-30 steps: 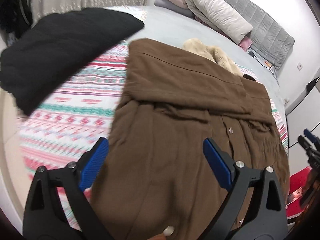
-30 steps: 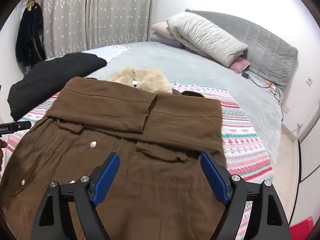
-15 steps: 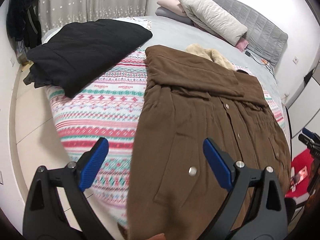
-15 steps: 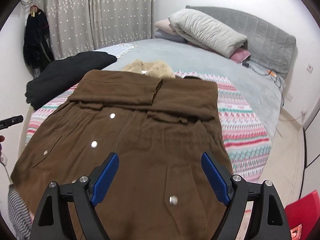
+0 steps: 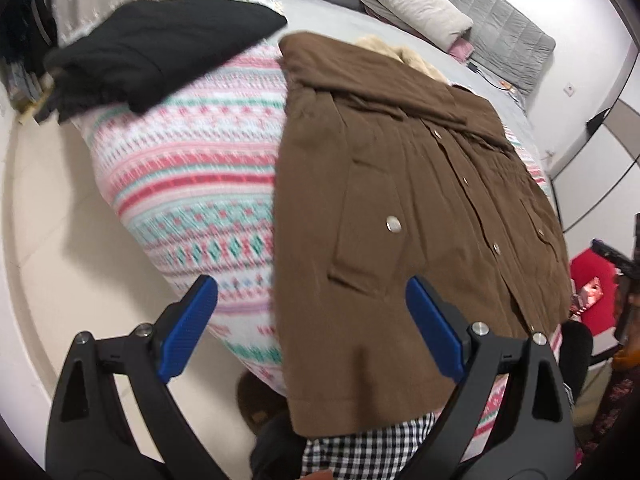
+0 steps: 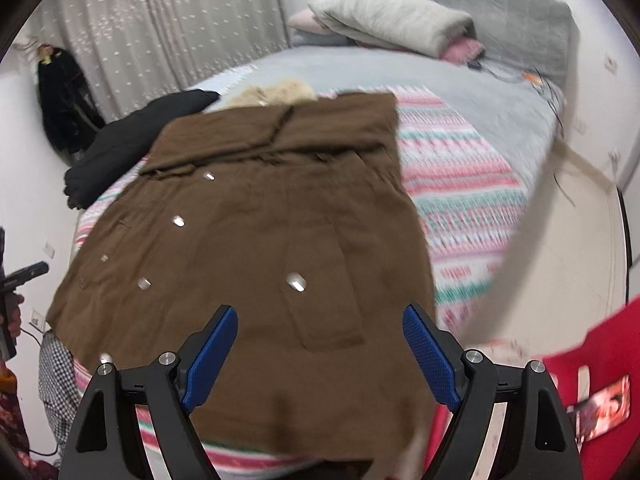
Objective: Fold large clothes
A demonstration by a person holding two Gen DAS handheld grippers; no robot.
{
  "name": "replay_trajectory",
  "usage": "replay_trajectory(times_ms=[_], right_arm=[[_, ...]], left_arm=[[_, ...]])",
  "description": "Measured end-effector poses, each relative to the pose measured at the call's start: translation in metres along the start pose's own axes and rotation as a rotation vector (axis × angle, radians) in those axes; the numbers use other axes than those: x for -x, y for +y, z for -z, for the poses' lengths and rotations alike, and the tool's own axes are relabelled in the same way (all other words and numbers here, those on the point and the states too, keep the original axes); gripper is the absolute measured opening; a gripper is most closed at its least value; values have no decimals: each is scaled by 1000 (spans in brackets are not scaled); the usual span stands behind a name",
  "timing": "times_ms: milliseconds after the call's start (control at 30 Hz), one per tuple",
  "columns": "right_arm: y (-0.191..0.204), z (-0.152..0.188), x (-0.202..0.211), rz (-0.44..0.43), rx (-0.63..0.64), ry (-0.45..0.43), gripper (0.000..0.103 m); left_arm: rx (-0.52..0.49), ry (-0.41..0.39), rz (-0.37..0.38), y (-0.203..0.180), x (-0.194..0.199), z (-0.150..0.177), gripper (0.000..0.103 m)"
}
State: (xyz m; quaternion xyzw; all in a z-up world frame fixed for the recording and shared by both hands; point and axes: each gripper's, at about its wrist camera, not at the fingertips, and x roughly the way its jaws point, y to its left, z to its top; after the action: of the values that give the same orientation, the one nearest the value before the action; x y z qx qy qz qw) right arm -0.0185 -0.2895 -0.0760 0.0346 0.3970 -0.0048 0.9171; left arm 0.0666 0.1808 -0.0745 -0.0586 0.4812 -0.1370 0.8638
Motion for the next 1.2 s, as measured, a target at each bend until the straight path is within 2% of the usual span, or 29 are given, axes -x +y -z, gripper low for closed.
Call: replay_trajectory(times_ms=[200, 400, 467, 600, 800, 867, 933, 1000, 1067, 1133, 1200], right_arm=[[-38, 33, -22, -44, -105, 103, 86], [-55, 56, -49, -22, -123, 204, 86], [-63, 60, -57, -40, -142, 229, 86], [-73, 63, -69, -97, -142, 260, 86], [-86, 70, -87, -209, -203, 314, 85], [-86, 71, -90, -230, -217, 314, 80], [-85, 74, -90, -266, -231, 301, 66], [-82, 75, -86, -278, -223, 285, 56], [-76, 76, -78, -260, -196, 267, 45], [-71, 75, -72, -223, -164, 254, 29], [-60, 74, -59, -178, -115, 224, 20]], left_arm=[[8, 84, 35, 1, -24, 19, 95], [-7, 172, 94, -4, -43, 37, 95], [-3, 195, 121, -5, -49, 42, 95], [32, 209, 190, -6, -50, 47, 87], [43, 204, 201, -9, -42, 51, 72], [45, 199, 196, -10, -39, 52, 66], [50, 193, 180, -11, -36, 50, 58], [51, 179, 159, -13, -31, 50, 45], [46, 164, 136, -17, -28, 45, 36], [36, 152, 115, -18, -23, 45, 32], [20, 143, 86, -24, -21, 45, 27]])
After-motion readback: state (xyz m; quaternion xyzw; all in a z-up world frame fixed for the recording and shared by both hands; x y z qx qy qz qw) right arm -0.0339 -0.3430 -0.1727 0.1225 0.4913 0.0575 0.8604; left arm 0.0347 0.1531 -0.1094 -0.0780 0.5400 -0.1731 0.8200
